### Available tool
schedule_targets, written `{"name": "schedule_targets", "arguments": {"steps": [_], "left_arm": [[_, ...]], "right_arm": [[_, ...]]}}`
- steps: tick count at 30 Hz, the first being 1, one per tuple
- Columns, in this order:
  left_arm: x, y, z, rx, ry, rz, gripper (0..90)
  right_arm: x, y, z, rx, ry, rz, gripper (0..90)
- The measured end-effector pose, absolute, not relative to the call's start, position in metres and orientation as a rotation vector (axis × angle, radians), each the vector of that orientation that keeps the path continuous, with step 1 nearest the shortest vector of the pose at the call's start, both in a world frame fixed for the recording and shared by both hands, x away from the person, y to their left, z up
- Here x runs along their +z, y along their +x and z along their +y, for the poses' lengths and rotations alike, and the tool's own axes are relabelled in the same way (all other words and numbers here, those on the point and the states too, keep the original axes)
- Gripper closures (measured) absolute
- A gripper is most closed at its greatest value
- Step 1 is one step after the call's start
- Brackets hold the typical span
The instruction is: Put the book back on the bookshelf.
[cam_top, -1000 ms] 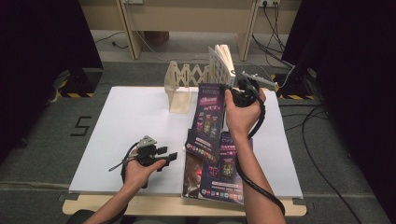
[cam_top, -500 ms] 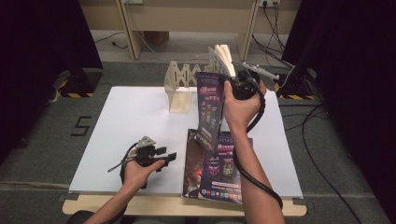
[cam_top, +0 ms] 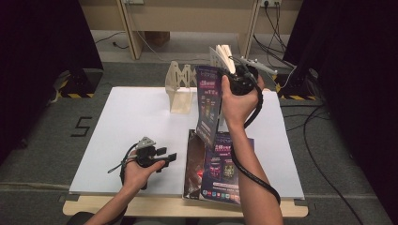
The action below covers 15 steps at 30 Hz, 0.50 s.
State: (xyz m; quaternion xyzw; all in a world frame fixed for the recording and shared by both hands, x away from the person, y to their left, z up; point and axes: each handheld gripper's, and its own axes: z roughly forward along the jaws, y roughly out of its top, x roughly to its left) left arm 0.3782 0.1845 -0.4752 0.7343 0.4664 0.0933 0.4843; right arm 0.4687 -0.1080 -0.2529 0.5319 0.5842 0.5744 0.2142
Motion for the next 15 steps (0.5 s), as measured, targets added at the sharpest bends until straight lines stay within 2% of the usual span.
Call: {"name": "schedule_targets", "arguments": {"steps": [15], "left_arm": [[-0.4755, 0.3780, 0.1855, 0.220, 1.782, 1.139, 41.1]], "right_arm": [[-0.2472, 0.4770, -0.1021, 1.603, 1.459, 1.596, 84.3]]}}
